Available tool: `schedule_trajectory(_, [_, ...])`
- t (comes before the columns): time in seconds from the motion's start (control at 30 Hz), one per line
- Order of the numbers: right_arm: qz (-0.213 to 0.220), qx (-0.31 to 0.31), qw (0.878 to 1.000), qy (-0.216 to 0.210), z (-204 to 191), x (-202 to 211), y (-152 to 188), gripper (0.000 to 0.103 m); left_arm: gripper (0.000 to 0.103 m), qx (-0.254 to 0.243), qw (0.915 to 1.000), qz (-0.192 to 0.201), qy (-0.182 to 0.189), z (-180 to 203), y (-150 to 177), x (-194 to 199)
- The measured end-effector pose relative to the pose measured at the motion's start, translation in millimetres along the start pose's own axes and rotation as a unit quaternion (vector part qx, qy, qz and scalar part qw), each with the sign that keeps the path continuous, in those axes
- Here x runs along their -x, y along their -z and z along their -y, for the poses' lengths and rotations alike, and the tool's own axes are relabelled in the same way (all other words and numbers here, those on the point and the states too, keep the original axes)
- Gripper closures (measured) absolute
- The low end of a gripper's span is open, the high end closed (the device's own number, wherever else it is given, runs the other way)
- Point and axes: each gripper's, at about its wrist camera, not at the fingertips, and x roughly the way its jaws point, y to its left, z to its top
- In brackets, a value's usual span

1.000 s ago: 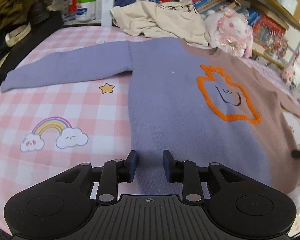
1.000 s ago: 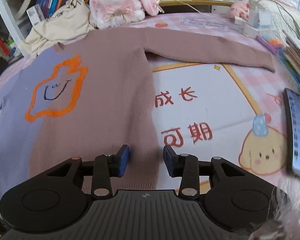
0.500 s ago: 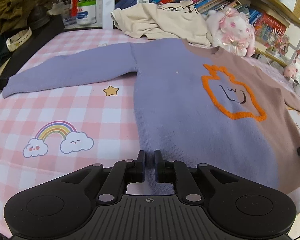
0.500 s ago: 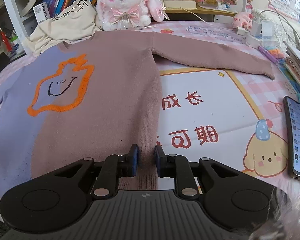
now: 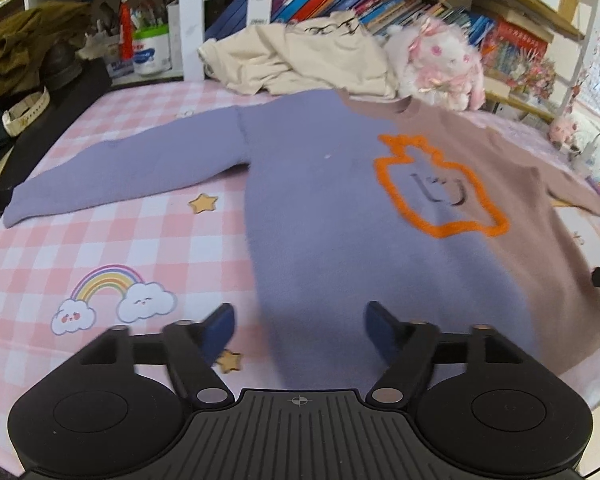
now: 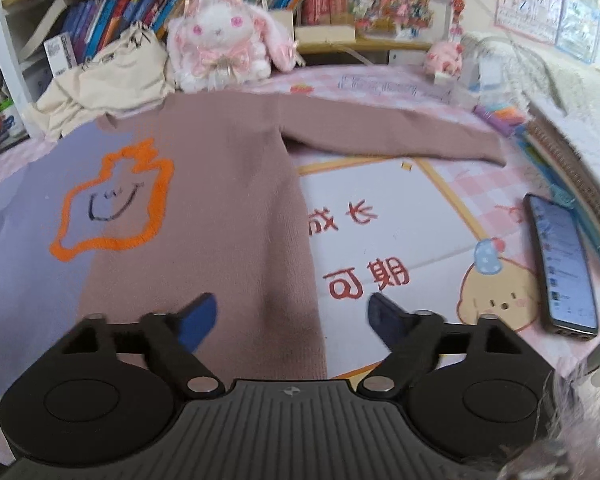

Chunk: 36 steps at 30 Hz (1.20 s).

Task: Fold clothes
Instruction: 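Open both grippers and release the hem, leaving the sweater spread flat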

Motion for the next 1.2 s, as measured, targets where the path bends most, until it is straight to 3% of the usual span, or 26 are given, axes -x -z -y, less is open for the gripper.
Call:
schedule_trajectory(0.17, [0.024, 0.037, 0.999, -0.01, -11, 9, 4, 0.005, 0.014, 0.005, 0.9998, 0.018, -0.012, 22, 1, 7])
schedule_trajectory(0.5, [0.015, 0.076, 0.996, -0.038, -3, 5, 5, 0.004, 0.012, -0.001, 0.9987, 0.016, -0.048, 55, 11, 22])
schedule_trajectory(0.87, [0.005, 0.115, 0.989, -0.09, -9, -1, 3, 0.003, 0.011, -0.042, 0.9977, 0.008, -0.052, 73, 2, 27])
schedule_trajectory(1.0, [0.02, 0.101, 0.991, -0.084, -13, 6, 7, 0.001, 0.011, -0.02, 0.9972, 0.018, -0.069, 71, 5, 29])
schedule_trajectory(1.1, [0.006, 0.083, 0.993, -0.078, -13, 5, 12, 0.001, 0.011, 0.004, 0.9971, 0.013, -0.075, 66, 15, 28])
schedule_trajectory(1.2, [0.002, 0.08, 0.995, -0.059, -16, 1, 12, 0.001, 0.011, -0.008, 0.9979, 0.0, -0.064, 61, 18, 26])
